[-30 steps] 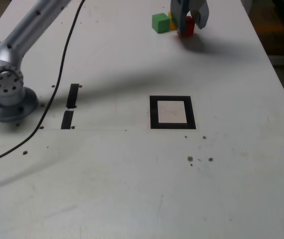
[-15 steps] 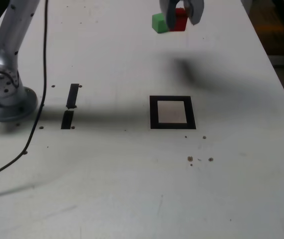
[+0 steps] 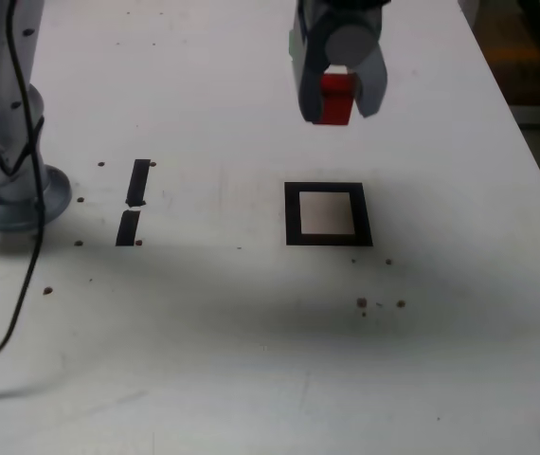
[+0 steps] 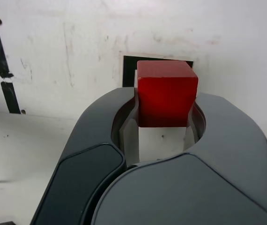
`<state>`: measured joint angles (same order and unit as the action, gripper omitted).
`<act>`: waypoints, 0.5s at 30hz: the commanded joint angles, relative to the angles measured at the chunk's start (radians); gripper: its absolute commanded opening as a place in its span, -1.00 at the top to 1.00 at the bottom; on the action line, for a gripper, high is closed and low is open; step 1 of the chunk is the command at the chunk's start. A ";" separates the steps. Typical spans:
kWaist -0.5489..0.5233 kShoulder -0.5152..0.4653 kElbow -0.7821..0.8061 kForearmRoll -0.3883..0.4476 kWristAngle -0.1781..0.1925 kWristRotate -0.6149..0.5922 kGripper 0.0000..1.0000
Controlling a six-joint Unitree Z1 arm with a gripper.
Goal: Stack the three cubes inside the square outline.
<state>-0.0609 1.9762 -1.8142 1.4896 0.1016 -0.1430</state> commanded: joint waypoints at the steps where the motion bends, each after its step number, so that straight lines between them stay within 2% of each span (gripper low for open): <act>1: -0.023 -0.003 0.026 -0.019 -0.004 -0.018 0.41; 9: -0.099 0.002 0.116 -0.093 -0.017 -0.089 0.41; 15: -0.118 0.006 0.196 -0.164 -0.033 -0.109 0.41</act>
<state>-0.1790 1.9768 -1.6279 1.3364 0.0694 -0.2489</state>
